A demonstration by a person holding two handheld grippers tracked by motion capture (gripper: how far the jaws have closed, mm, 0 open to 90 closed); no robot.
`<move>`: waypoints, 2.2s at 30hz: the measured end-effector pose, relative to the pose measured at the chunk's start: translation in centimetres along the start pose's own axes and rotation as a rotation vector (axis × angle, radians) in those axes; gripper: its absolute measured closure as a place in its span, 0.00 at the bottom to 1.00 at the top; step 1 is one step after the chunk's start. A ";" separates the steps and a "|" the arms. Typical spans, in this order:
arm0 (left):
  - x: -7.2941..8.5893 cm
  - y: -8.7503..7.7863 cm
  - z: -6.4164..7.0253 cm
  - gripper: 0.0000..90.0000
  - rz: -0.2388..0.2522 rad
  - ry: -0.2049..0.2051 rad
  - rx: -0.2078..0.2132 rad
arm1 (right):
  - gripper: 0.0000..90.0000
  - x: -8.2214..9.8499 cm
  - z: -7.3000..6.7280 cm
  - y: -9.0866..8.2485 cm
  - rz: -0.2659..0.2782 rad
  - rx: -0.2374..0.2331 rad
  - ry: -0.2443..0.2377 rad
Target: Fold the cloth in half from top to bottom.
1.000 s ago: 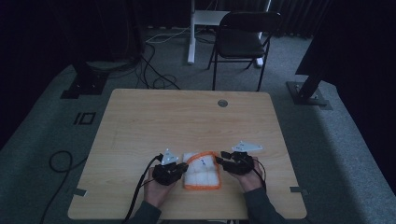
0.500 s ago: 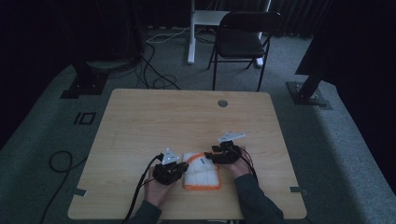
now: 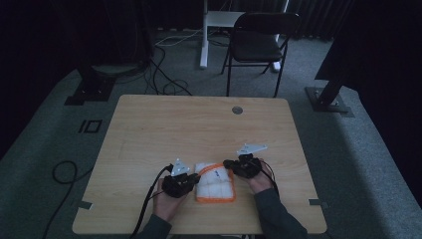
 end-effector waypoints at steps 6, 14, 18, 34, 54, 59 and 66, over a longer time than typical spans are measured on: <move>0.4 -0.7 0.2 0.90 0.005 -0.002 0.018 | 0.95 0.9 -0.8 -2.2 0.033 -0.015 0.002; 0.8 -1.7 0.6 0.89 0.009 0.002 0.028 | 0.95 2.4 -2.3 -4.0 0.066 -0.035 -0.004; 0.5 -2.5 0.5 0.88 0.028 0.005 0.038 | 0.95 2.8 -2.5 -4.3 0.076 -0.040 -0.002; -0.7 0.9 -1.3 0.86 0.005 -0.025 0.046 | 0.84 3.2 -2.3 -4.6 0.095 -0.061 0.001; 2.5 0.0 -0.7 0.83 -0.010 -0.002 0.030 | 0.66 2.9 -0.3 -4.7 0.147 0.046 0.033; 2.7 -0.4 -2.3 0.81 -0.004 0.003 -0.022 | 0.63 3.3 0.1 -4.7 0.138 0.073 0.036; 3.0 -0.7 -4.4 0.80 0.033 0.017 -0.103 | 0.61 4.1 0.9 -4.5 0.124 0.094 0.062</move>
Point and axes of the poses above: each handheld gripper's, and its own axes: y roughly forward along the jaws, x roughly out of its underside, z roughly to its right, the point moved 3 cm from there along y, roughly forward along the jaws, and after that the axes turned 5 degrees about z, right-handed, at the moved point
